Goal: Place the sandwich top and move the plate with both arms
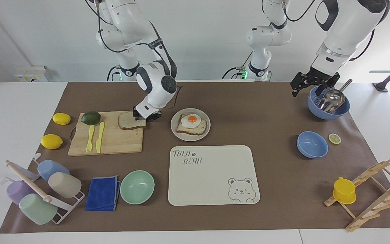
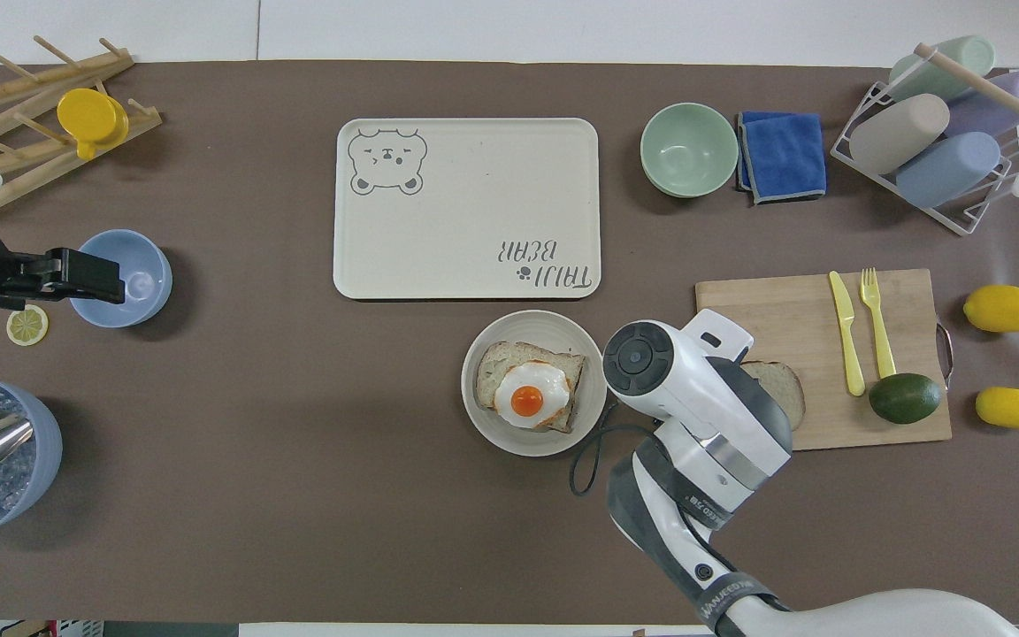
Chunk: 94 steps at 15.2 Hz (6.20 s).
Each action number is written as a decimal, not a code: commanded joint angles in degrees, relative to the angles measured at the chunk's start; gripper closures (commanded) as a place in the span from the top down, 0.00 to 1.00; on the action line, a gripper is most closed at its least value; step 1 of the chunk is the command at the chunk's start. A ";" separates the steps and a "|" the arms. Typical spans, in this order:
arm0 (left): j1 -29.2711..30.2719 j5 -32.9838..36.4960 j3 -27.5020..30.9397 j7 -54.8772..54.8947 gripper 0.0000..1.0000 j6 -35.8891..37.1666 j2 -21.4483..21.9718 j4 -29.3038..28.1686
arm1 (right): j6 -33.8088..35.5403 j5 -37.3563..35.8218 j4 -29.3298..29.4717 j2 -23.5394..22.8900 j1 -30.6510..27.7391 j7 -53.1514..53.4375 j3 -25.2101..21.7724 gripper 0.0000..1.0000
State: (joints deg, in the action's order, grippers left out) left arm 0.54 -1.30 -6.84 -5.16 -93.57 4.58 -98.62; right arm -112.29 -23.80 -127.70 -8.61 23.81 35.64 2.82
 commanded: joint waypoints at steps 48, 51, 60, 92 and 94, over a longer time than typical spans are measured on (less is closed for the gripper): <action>-26.10 -16.27 -0.89 -18.13 1.00 -40.45 -5.01 -31.98 | 29.67 25.12 33.22 9.92 -21.43 -28.15 -1.84 1.00; -29.01 -20.91 -0.89 -17.95 0.95 -45.37 -8.61 -32.33 | 29.41 24.25 32.42 10.89 -22.31 -31.59 -3.35 1.00; -31.04 -24.10 -0.98 -17.87 0.60 -51.19 -13.55 -31.81 | 27.47 24.42 32.33 11.42 -22.58 -37.83 -7.57 1.00; -13.02 -19.79 -0.46 -5.39 0.00 -32.81 -39.30 14.96 | 25.45 23.72 32.60 11.51 -22.40 -37.39 -7.83 1.00; -13.20 -19.79 -0.45 -4.16 0.00 -34.22 -39.04 13.03 | 25.36 23.72 32.60 11.51 -22.23 -37.39 -7.83 1.00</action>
State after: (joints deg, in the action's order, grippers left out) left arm -12.52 -21.62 -7.15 -10.70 -126.48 -35.28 -84.93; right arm -86.35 0.01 -94.30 1.92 1.90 -0.84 -5.17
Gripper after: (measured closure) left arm 0.952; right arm 0.000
